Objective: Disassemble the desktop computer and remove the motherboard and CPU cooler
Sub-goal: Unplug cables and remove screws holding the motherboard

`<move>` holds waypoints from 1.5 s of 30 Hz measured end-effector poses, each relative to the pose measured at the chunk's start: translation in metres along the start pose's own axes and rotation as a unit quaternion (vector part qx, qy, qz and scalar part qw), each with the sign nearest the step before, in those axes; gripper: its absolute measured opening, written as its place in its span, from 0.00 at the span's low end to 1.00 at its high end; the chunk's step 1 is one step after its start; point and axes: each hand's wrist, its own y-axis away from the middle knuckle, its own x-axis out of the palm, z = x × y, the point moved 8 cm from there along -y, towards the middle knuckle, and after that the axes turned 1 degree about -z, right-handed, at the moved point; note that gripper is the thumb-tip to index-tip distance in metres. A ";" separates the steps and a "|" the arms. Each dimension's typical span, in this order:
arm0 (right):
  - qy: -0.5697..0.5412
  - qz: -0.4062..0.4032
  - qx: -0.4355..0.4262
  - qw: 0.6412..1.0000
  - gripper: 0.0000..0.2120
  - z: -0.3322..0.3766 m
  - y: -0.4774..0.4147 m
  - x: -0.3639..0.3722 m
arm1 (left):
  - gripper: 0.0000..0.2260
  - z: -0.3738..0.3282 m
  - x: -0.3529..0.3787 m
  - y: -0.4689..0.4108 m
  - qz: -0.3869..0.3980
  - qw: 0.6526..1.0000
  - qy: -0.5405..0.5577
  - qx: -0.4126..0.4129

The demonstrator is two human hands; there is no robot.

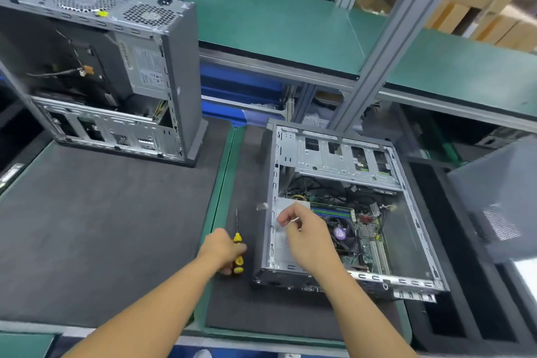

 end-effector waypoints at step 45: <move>0.349 0.279 -0.091 0.890 0.05 -0.118 -0.035 -0.157 | 0.12 -0.223 0.184 0.070 0.082 0.721 -0.451 0.520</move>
